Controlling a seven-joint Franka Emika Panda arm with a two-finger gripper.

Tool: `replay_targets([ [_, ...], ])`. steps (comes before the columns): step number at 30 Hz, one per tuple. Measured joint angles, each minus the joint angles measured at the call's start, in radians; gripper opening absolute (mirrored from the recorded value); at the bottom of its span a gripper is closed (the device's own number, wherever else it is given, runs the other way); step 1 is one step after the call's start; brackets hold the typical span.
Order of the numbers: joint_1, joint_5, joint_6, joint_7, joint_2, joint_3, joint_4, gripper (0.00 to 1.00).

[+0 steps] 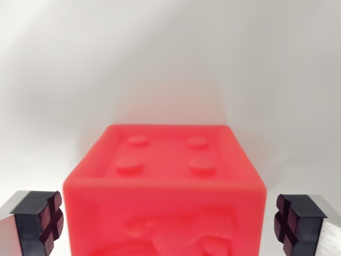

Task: Destack cube

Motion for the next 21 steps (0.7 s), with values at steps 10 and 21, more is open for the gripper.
replay_targets([
  [10, 0.000, 0.000, -0.048, 0.000, -0.065, -0.001, -0.016, 1.00],
  [21, 0.000, -0.003, -0.122, 0.002, -0.159, -0.002, -0.035, 1.00],
])
